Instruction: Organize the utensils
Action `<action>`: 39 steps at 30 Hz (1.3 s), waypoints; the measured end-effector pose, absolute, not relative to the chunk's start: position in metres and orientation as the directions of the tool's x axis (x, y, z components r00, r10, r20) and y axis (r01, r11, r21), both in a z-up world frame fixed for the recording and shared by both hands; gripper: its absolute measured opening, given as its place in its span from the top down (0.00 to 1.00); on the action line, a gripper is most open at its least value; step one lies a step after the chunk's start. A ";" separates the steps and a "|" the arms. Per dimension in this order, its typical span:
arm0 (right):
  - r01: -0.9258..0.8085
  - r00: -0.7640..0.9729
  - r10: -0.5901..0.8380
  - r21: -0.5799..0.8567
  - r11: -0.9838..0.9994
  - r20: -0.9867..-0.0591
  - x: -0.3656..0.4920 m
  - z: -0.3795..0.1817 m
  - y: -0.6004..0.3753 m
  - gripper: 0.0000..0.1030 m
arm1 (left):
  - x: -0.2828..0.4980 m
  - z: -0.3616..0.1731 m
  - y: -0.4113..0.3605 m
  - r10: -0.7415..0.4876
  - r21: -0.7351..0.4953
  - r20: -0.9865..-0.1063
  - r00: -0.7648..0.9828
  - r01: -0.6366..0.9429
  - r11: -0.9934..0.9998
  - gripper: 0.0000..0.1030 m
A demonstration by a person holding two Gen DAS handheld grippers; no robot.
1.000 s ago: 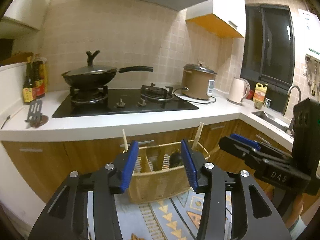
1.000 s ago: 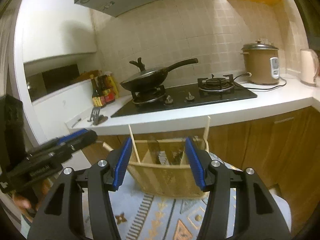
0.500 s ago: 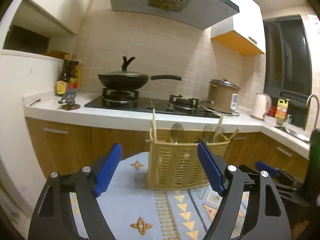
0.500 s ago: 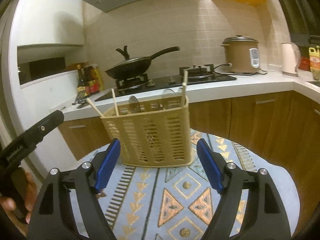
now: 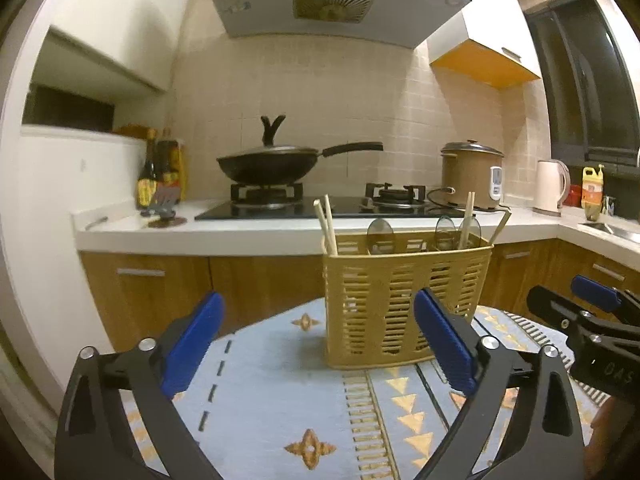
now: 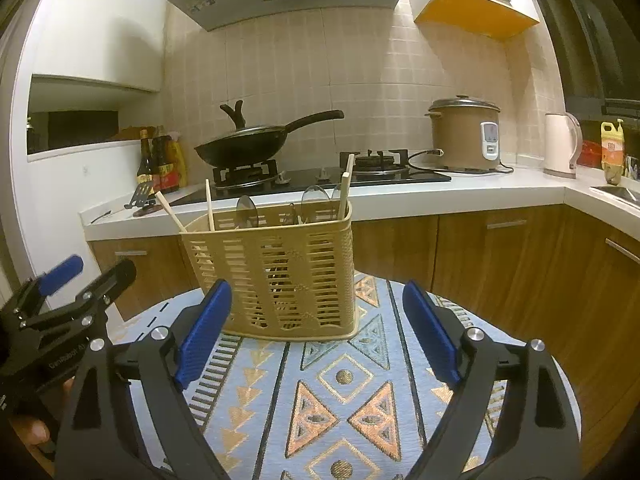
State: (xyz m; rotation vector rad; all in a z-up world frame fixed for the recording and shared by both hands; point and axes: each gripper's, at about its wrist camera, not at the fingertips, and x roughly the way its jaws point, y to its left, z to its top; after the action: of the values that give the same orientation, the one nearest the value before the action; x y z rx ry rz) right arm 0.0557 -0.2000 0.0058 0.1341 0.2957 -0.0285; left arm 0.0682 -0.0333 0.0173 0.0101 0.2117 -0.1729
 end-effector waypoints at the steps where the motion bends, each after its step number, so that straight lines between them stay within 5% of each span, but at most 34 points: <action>1: 0.050 0.957 -0.011 0.128 0.991 -0.289 0.055 0.006 -0.200 0.19 | 0.069 0.017 -0.031 -0.174 -0.021 -0.215 0.961 0.174 0.985 0.10; 39: 0.064 0.957 -0.030 0.107 0.992 -0.289 0.052 0.006 -0.199 0.11 | 0.079 0.010 -0.028 -0.171 -0.048 -0.266 0.949 0.164 0.985 0.08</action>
State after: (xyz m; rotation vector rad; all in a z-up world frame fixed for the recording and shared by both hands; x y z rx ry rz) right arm 0.0523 -0.1992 0.0061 0.1160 0.2914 -0.0478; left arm 0.0790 -0.0277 0.0096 -0.0253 0.2728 -0.1709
